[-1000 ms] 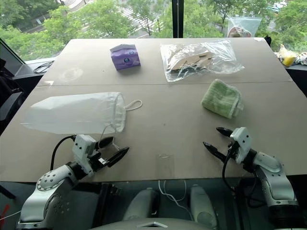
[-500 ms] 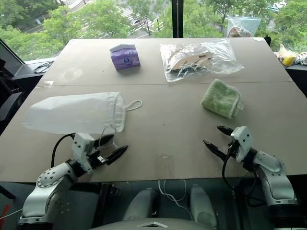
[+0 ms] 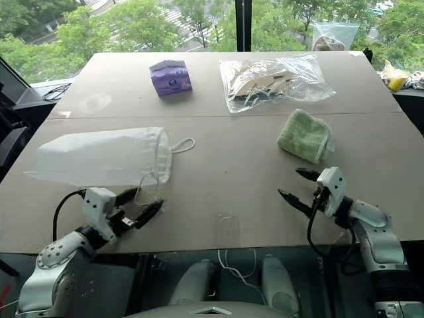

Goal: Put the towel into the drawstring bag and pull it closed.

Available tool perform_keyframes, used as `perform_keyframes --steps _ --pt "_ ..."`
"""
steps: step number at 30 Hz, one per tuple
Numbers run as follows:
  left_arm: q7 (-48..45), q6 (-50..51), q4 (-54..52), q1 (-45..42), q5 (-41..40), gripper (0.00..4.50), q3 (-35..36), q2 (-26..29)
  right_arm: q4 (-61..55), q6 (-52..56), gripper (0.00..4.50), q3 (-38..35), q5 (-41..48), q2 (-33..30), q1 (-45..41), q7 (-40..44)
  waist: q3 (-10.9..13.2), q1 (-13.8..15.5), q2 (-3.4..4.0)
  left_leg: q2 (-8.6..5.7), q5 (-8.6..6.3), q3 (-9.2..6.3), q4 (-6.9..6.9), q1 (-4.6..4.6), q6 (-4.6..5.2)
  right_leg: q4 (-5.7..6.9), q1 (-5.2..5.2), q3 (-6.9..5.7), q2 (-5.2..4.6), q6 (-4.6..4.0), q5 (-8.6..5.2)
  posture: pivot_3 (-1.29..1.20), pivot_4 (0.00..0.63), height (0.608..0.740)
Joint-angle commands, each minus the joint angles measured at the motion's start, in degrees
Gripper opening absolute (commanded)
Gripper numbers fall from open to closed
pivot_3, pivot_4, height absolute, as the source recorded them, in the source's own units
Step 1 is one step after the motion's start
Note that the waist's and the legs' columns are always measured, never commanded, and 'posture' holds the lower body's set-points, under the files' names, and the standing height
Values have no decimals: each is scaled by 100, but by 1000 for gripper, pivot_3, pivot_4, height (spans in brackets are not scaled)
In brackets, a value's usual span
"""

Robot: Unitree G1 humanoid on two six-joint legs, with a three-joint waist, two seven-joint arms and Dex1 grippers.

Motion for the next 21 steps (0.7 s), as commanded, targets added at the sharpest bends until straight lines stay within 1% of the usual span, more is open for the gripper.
perform_keyframes --steps 1,4,7,8,11,13,14,17,18,19,21 --pt "422 -59 -290 199 -242 4467 545 -263 43 -1 4500 -75 138 -62 -251 155 5 4 -8 0 0 0 0 -2 0 -1 0 0 -1 0 0 0 150 740" --pt "623 -196 -361 440 -224 4467 810 -469 189 -30 4500 -43 114 -18 -469 211 10 5 -16 -4 0 2 0 -8 0 -6 -2 0 -7 1 1 0 150 740" --pt "410 -180 -525 641 -538 4467 945 -522 273 -59 4500 14 90 21 -585 281 12 18 -22 -5 -1 -2 0 -13 -1 -6 -6 -2 -6 0 1 0 150 740" --pt "188 -132 -603 733 -729 4467 955 -484 291 -62 4500 34 79 34 -614 297 14 21 -24 -6 -1 -3 -1 -13 -1 -6 -6 -4 -6 0 1 0 150 740" --pt "-644 14 -995 1277 -1109 4467 958 -110 336 -60 4500 94 86 38 -701 407 16 11 -28 -5 -1 -1 0 -17 -1 -9 -10 -4 -7 0 0 0 150 740" --pt "-719 384 -1508 1397 -1681 4467 1046 59 329 -15 4500 94 141 10 -762 479 19 2 -28 -3 -1 2 0 -25 -1 -10 -19 -2 -8 -1 0 0 150 740" --pt "-590 578 -1834 1313 -1948 4467 1029 154 348 -7 4500 85 148 -3 -796 504 24 8 -25 0 -1 4 0 -28 -1 -13 -23 0 -8 -1 0 0 150 740" --pt "493 1244 -2576 107 -2024 4467 430 353 428 -11 4500 101 118 9 -902 542 33 85 -21 10 0 2 5 -31 0 -12 -22 -2 -8 0 0 0 150 740" --pt "911 1521 -2705 -487 -2089 4467 100 279 425 -9 4500 120 108 28 -926 540 33 106 -20 5 0 3 15 -32 0 -9 -17 -6 -3 0 0 0 150 740" --pt "1397 1780 -2774 -1031 -1921 4467 -235 146 392 -2 4500 139 102 47 -932 525 33 134 -20 3 0 1 22 -30 0 -4 -12 -7 -2 1 1 0 150 740" --pt "2226 2265 -2851 -1759 -1625 4467 -773 -120 322 17 4500 148 104 74 -932 478 31 141 -23 -2 0 0 29 -26 0 -3 1 -7 1 4 3 0 150 740"
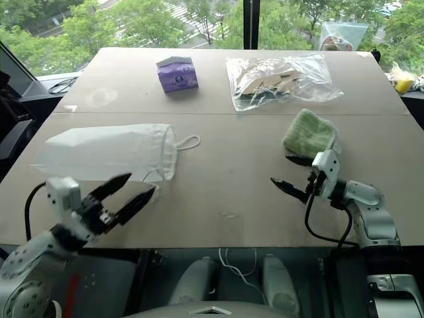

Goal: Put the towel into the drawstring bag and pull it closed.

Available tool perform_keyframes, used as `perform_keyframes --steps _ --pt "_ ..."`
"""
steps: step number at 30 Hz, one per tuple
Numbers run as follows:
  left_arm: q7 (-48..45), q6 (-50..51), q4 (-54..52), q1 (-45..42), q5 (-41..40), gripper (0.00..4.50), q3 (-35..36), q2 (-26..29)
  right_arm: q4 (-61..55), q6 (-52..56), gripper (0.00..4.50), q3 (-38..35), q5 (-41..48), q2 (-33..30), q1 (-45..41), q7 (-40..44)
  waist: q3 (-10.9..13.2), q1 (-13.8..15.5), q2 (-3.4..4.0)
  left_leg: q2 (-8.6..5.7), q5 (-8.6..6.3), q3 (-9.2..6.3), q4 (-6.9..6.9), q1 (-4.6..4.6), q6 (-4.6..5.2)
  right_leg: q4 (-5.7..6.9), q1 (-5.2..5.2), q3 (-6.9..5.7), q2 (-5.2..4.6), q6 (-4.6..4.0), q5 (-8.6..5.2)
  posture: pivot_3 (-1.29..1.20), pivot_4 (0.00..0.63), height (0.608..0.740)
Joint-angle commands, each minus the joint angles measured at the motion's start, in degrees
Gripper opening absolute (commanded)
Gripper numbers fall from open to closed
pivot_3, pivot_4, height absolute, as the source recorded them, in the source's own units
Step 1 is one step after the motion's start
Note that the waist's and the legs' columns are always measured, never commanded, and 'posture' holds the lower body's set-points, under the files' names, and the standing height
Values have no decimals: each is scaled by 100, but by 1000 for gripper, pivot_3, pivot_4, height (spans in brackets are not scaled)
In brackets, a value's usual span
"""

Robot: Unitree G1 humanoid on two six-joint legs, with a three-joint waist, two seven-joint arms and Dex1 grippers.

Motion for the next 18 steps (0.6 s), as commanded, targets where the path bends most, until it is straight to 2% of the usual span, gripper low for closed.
perform_keyframes --steps 1,3,7,10,15,18 --pt "1404 843 -399 -914 486 4467 -967 -333 -218 -8 4500 -40 69 29 -24 -36 -2 -10 -3 -8 0 -2 3 0 0 1 4 4 -2 10 7 0 150 740" --pt "1922 1215 -432 -1328 846 4467 -1337 -450 -272 11 4500 -48 69 23 -8 -61 -2 -91 -3 -11 -2 3 4 0 0 1 4 17 -2 28 35 0 150 740" --pt "2893 1827 -406 -2038 2233 4467 -2143 -308 -338 39 4500 -76 71 -13 25 -92 1 -122 -5 -11 -4 -13 -13 -1 2 5 -1 7 4 18 39 0 150 740" --pt "3295 2627 -405 -2488 2941 4467 -2631 -70 -358 37 4500 -95 66 -34 46 -124 2 -127 -6 -11 -4 -15 -15 2 2 5 0 6 7 36 27 0 150 740" --pt "4015 3253 -635 -2493 3643 4467 -2579 -652 -387 12 4500 -99 69 -43 108 -169 3 -130 -6 -16 -4 -12 0 -2 2 4 4 9 1 21 15 0 150 740" --pt "3998 3626 -689 -2330 3836 4467 -2595 -703 -417 23 4500 -96 71 -43 117 -190 3 -132 -6 -16 -4 -14 0 -1 2 10 3 9 1 26 17 0 150 740"
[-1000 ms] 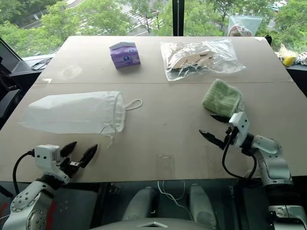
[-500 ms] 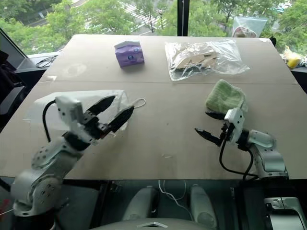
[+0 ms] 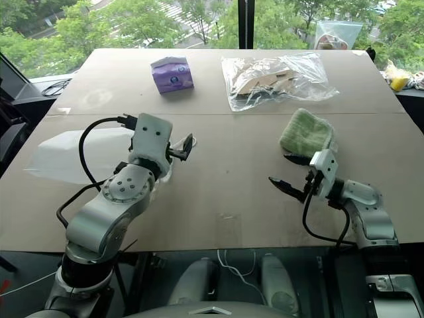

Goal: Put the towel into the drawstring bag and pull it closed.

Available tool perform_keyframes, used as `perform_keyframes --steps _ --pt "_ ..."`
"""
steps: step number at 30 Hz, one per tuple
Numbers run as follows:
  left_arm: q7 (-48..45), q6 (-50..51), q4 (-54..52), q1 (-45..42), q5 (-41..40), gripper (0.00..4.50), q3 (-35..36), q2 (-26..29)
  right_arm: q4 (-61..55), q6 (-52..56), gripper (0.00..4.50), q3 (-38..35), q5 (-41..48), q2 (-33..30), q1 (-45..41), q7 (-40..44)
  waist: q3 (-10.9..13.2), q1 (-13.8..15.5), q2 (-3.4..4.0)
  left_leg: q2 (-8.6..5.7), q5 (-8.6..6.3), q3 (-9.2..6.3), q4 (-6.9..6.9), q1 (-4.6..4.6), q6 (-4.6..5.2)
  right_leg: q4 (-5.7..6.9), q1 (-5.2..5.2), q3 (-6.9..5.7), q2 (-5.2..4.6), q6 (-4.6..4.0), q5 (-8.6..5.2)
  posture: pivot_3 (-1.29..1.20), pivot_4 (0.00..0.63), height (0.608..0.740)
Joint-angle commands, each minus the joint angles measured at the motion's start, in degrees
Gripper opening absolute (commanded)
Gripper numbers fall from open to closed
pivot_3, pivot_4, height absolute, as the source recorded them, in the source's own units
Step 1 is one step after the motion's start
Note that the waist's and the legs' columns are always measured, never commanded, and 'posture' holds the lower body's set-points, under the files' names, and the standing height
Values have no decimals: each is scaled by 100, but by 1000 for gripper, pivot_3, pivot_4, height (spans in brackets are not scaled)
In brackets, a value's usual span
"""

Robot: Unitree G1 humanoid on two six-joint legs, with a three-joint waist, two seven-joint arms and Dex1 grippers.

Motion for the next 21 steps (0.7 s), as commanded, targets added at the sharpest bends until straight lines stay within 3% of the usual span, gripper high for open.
perform_keyframes --steps 1,15,20,21 --pt "68 394 -252 179 380 4467 49 41 -237 -26 4500 -130 81 -42 1 -37 0 1 0 0 0 -1 0 0 0 3 -1 -1 0 3 2 0 150 740" --pt "-47 403 -63 668 1377 4467 54 110 -575 321 4500 -131 744 72 -41 203 0 11 0 -1 1 -8 8 0 -1 10 0 -5 0 -7 -4 0 150 740" --pt "-205 133 -46 689 1618 3117 -87 241 -596 328 4500 -132 733 90 5 172 0 14 0 -2 1 -6 11 0 -1 10 0 -5 -2 -7 -4 0 150 740" --pt "-213 48 -32 702 1679 2508 -103 261 -597 328 4500 -133 731 92 10 169 0 14 0 -2 1 -6 10 0 0 10 0 -5 -2 -7 -4 0 150 740"
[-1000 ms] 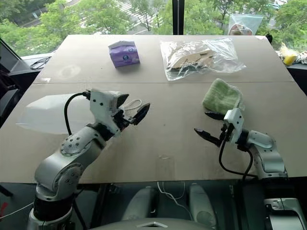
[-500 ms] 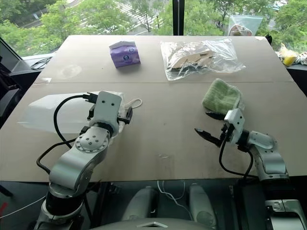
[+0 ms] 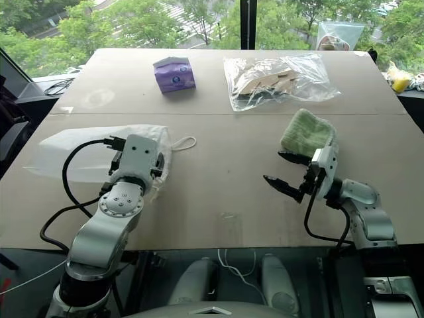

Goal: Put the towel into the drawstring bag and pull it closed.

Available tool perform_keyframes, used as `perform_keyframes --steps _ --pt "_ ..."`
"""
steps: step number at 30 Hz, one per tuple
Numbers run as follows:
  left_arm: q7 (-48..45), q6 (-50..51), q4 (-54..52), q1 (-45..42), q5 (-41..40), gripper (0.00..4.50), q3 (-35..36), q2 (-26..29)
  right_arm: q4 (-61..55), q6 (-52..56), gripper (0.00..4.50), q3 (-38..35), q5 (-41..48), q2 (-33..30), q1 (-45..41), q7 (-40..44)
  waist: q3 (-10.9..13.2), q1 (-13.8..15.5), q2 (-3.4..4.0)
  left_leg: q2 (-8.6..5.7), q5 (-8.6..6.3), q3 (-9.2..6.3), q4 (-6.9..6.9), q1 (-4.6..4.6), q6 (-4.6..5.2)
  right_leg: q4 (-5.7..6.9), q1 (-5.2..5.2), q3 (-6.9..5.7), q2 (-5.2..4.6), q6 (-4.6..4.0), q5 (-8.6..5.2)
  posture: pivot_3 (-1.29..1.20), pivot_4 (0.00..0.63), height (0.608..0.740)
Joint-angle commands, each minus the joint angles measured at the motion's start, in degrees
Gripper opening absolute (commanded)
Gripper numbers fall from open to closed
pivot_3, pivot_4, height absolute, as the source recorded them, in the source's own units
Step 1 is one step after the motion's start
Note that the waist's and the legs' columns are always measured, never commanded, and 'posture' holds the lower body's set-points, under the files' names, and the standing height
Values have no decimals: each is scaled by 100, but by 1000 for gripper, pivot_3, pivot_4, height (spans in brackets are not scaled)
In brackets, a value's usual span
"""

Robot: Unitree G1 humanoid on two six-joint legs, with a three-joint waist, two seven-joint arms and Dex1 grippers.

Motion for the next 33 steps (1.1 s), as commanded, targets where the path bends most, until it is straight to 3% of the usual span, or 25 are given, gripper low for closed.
perform_keyframes --steps 1,6,16,20,24,29,33 --pt "-50 -368 -34 34 339 2204 -39 88 -213 -37 4500 -130 94 2 13 17 0 0 0 0 0 0 0 0 0 0 0 0 0 0 0 0 150 740" --pt "-374 -1440 12 155 545 85 -138 327 -174 -91 4500 -137 61 31 31 -10 0 -1 0 1 0 0 -1 0 0 0 -1 0 0 -1 0 0 150 740" --pt "-1878 -4465 732 560 -157 85 744 752 -159 -135 4500 -226 -88 119 -55 -413 0 5 2 1 0 6 -1 1 0 0 -1 2 -5 -4 0 0 150 740" --pt "-2119 -4447 1402 -286 -1240 85 1681 244 -35 112 4500 -380 -420 240 -519 -1460 1 11 2 2 0 8 9 0 1 1 -1 0 -5 -3 1 0 150 740" --pt "-2388 -4155 2014 -1149 -1797 85 1941 4 213 737 4500 -317 -1008 139 -1010 -2451 0 14 0 0 1 8 25 -7 1 5 1 -1 -3 3 5 0 150 740" --pt "-2572 -3990 2523 -1865 -2154 85 2111 -27 482 1006 4500 332 -2366 -522 -1292 -2858 1 25 0 -8 -1 4 17 -16 2 2 -1 0 -6 1 29 0 150 740" --pt "-2622 -3817 2892 -2236 -2461 85 2302 -68 663 608 4500 818 -3068 -787 -1472 -2749 1 -21 -1 -8 -1 3 11 -18 2 -2 -5 0 -7 2 29 0 150 740"
